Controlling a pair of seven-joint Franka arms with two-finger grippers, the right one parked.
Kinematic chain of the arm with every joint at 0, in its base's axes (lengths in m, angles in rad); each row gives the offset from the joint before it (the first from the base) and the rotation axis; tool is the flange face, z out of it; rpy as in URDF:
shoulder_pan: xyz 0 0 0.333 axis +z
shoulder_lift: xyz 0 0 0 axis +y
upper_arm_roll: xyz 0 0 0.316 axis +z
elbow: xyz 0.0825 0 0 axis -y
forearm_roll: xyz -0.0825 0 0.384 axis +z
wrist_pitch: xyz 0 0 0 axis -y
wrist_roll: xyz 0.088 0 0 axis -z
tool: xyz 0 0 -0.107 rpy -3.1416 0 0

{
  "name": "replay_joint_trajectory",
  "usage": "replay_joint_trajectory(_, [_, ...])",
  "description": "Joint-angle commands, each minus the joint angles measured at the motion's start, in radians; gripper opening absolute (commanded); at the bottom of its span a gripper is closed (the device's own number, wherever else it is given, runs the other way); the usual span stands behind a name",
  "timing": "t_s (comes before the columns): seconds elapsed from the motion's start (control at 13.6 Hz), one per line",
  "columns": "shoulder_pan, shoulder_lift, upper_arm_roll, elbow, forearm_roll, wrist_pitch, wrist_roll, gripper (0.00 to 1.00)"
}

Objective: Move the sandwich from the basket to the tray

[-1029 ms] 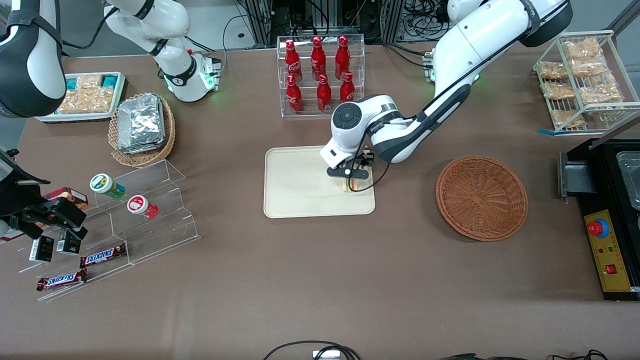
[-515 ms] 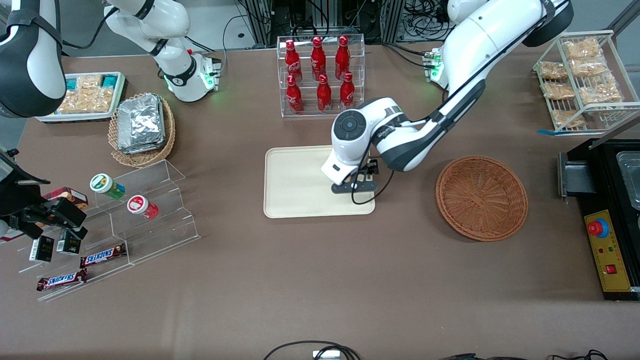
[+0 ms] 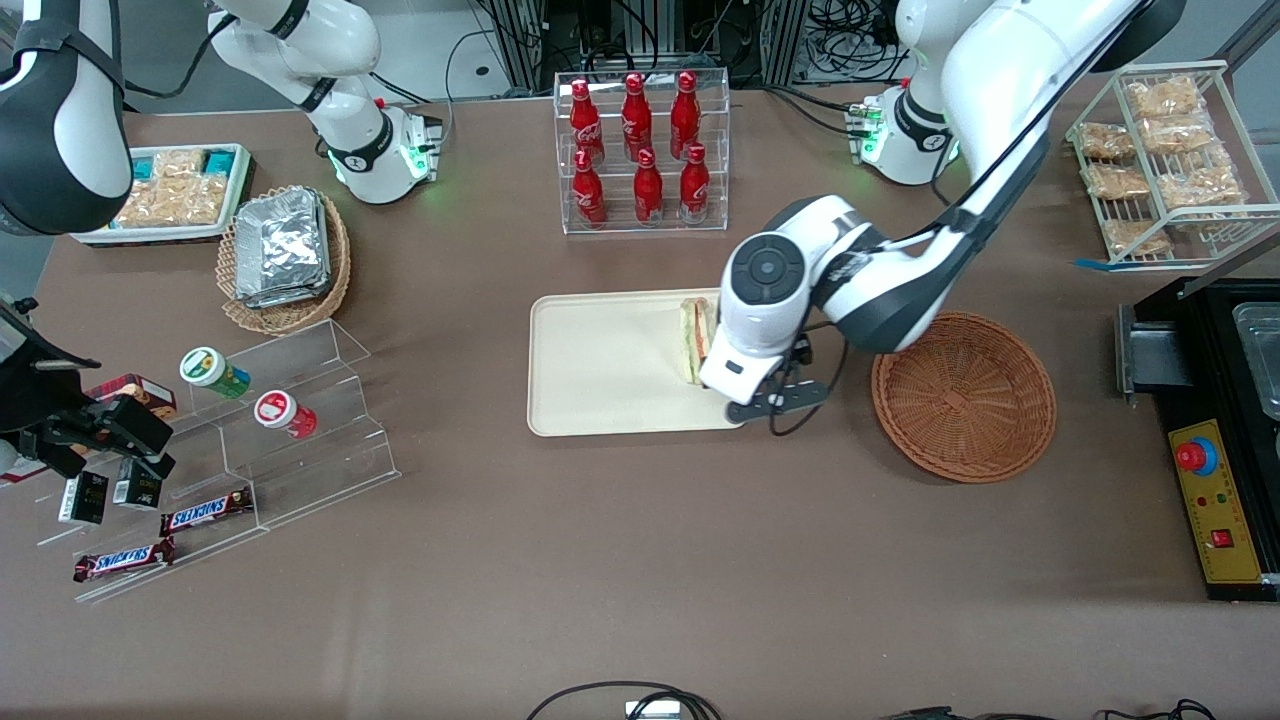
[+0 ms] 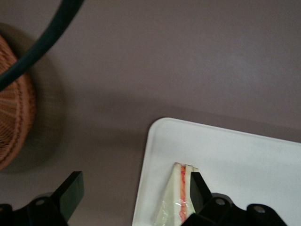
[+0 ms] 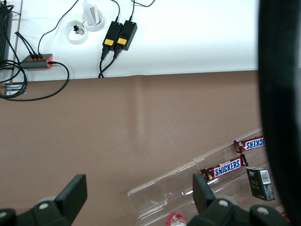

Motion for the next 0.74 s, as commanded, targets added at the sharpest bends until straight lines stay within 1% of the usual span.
replay_joint_trajectory(0.0, [0.055,-0.061,-0.005,0.004,-0.017,-0.057,-0.002,1.0])
replay_joint_trajectory(0.15, [0.083,-0.071,-0.006,0.057,-0.041,-0.13,0.01,1.0])
replay_joint_trajectory(0.29, [0.106,-0.072,-0.008,0.105,-0.048,-0.193,0.057,1.0])
replay_joint_trajectory(0.51, [0.171,-0.136,0.001,0.113,-0.15,-0.232,0.218,1.0])
replay_joint_trajectory(0.59, [0.179,-0.168,0.027,0.111,-0.179,-0.252,0.276,1.0])
replay_joint_trajectory(0.66, [0.173,-0.207,0.085,0.11,-0.221,-0.275,0.339,1.0])
